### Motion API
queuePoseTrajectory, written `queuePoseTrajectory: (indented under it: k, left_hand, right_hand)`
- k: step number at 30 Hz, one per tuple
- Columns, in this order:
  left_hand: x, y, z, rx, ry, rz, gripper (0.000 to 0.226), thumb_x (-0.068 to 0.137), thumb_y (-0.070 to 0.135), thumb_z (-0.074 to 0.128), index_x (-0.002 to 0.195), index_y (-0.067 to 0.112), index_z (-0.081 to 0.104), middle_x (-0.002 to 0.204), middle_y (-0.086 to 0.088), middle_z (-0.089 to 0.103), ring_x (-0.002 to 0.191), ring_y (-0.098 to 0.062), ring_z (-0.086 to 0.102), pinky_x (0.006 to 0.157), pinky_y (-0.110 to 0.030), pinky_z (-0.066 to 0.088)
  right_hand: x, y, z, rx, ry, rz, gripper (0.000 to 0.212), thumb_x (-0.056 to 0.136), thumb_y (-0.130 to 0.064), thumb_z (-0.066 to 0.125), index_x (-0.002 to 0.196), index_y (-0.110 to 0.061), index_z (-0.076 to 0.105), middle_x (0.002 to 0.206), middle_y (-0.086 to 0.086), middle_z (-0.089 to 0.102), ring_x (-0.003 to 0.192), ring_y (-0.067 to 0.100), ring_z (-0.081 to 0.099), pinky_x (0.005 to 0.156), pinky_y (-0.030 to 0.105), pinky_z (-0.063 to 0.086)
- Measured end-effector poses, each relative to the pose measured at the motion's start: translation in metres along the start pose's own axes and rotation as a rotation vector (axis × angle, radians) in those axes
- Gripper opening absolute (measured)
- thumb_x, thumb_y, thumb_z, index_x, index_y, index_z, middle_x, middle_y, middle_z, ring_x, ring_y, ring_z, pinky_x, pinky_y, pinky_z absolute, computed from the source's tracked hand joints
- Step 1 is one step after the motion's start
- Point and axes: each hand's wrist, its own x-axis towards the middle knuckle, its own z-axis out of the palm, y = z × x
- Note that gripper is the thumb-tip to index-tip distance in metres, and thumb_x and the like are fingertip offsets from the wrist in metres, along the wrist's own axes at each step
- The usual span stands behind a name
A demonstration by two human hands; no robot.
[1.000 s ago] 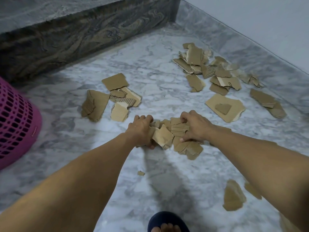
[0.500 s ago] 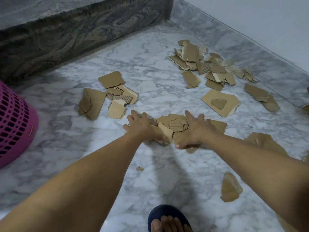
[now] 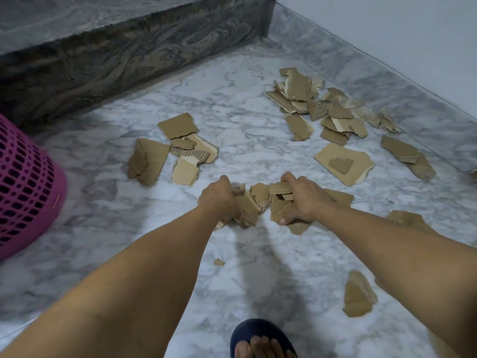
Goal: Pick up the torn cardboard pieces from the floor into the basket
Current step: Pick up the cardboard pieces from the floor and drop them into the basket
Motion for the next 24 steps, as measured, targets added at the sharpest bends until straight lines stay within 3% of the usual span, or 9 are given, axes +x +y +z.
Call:
queuePoseTrajectory:
  k: [3, 6, 10, 12, 14, 18, 21, 22, 24]
  left_hand:
    - [0.001, 0.000, -0.003, -0.010, 0.024, 0.013, 0.050, 0.062, 0.023, 0.086, 0.104, 0.015, 0.060, 0.101, -0.002, 0.067, 0.094, -0.022, 0.064, 0.068, -0.028, 0.052]
    - [-0.006, -0.004, 0.006, -0.012, 0.053, -0.005, 0.043, 0.066, 0.020, 0.082, 0.103, 0.015, 0.062, 0.106, -0.004, 0.065, 0.100, -0.023, 0.061, 0.073, -0.031, 0.054]
    - [-0.007, -0.006, 0.008, -0.001, 0.088, 0.015, 0.050, 0.069, 0.019, 0.077, 0.115, 0.019, 0.056, 0.116, -0.002, 0.060, 0.111, -0.025, 0.056, 0.085, -0.037, 0.053]
    - [-0.006, -0.006, 0.006, 0.026, 0.107, 0.007, 0.052, 0.071, 0.018, 0.073, 0.119, 0.017, 0.051, 0.118, -0.004, 0.060, 0.113, -0.025, 0.055, 0.090, -0.038, 0.051]
    - [-0.006, -0.005, 0.006, 0.043, 0.121, -0.005, 0.050, 0.073, 0.017, 0.071, 0.119, 0.015, 0.049, 0.118, -0.006, 0.060, 0.113, -0.026, 0.055, 0.093, -0.037, 0.050]
    - [-0.009, -0.005, 0.003, 0.002, 0.112, -0.007, 0.052, 0.072, 0.020, 0.077, 0.116, 0.016, 0.050, 0.115, -0.005, 0.061, 0.110, -0.026, 0.058, 0.079, -0.031, 0.050]
    - [-0.013, -0.007, 0.002, -0.013, 0.117, -0.011, 0.054, 0.070, 0.021, 0.080, 0.115, 0.017, 0.049, 0.112, -0.005, 0.062, 0.108, -0.028, 0.058, 0.076, -0.031, 0.047]
    - [-0.014, -0.008, 0.003, -0.021, 0.123, -0.011, 0.054, 0.070, 0.021, 0.080, 0.115, 0.017, 0.049, 0.112, -0.006, 0.061, 0.108, -0.028, 0.058, 0.075, -0.031, 0.046]
    - [-0.015, -0.009, 0.005, -0.033, 0.137, -0.008, 0.054, 0.071, 0.020, 0.078, 0.116, 0.017, 0.048, 0.112, -0.007, 0.061, 0.108, -0.029, 0.058, 0.075, -0.031, 0.046]
  right_hand:
    - [0.003, 0.003, -0.002, 0.069, -0.023, 0.021, 0.104, 0.049, -0.037, 0.093, 0.134, -0.031, 0.033, 0.122, 0.006, 0.040, 0.115, 0.029, 0.042, 0.078, 0.034, 0.035]
    - [0.003, 0.004, -0.002, 0.152, -0.139, 0.038, 0.103, 0.049, -0.041, 0.088, 0.136, -0.033, 0.034, 0.126, 0.005, 0.040, 0.112, 0.026, 0.046, 0.081, 0.034, 0.043]
    - [0.007, 0.002, -0.011, 0.485, -0.102, 0.180, 0.063, 0.082, -0.048, 0.064, 0.136, -0.025, 0.042, 0.124, 0.003, 0.052, 0.102, 0.017, 0.055, 0.076, 0.032, 0.047]
    - [0.010, 0.000, -0.007, 0.398, -0.045, 0.245, 0.063, 0.089, -0.052, 0.053, 0.141, -0.020, 0.039, 0.140, 0.008, 0.044, 0.122, 0.027, 0.048, 0.095, 0.039, 0.045]
    - [0.010, -0.004, 0.001, 0.228, -0.052, 0.272, 0.066, 0.087, -0.049, 0.058, 0.141, -0.015, 0.038, 0.144, 0.014, 0.036, 0.126, 0.034, 0.044, 0.099, 0.039, 0.043]
    - [0.004, -0.016, 0.015, 0.187, -0.044, 0.317, 0.063, 0.072, -0.036, 0.080, 0.119, -0.010, 0.048, 0.131, 0.015, 0.038, 0.111, 0.031, 0.050, 0.069, 0.029, 0.041]
    - [0.006, -0.020, 0.020, 0.226, -0.015, 0.300, 0.034, 0.068, -0.027, 0.079, 0.082, -0.011, 0.051, 0.109, 0.015, 0.056, 0.091, 0.026, 0.056, 0.048, 0.025, 0.032]
    - [0.008, -0.021, 0.021, 0.244, -0.017, 0.296, 0.032, 0.066, -0.027, 0.077, 0.074, -0.012, 0.049, 0.105, 0.015, 0.059, 0.089, 0.027, 0.057, 0.048, 0.025, 0.034]
    - [0.008, -0.023, 0.022, 0.253, -0.038, 0.296, 0.032, 0.061, -0.031, 0.073, 0.073, -0.013, 0.049, 0.115, 0.017, 0.055, 0.104, 0.032, 0.054, 0.063, 0.029, 0.046]
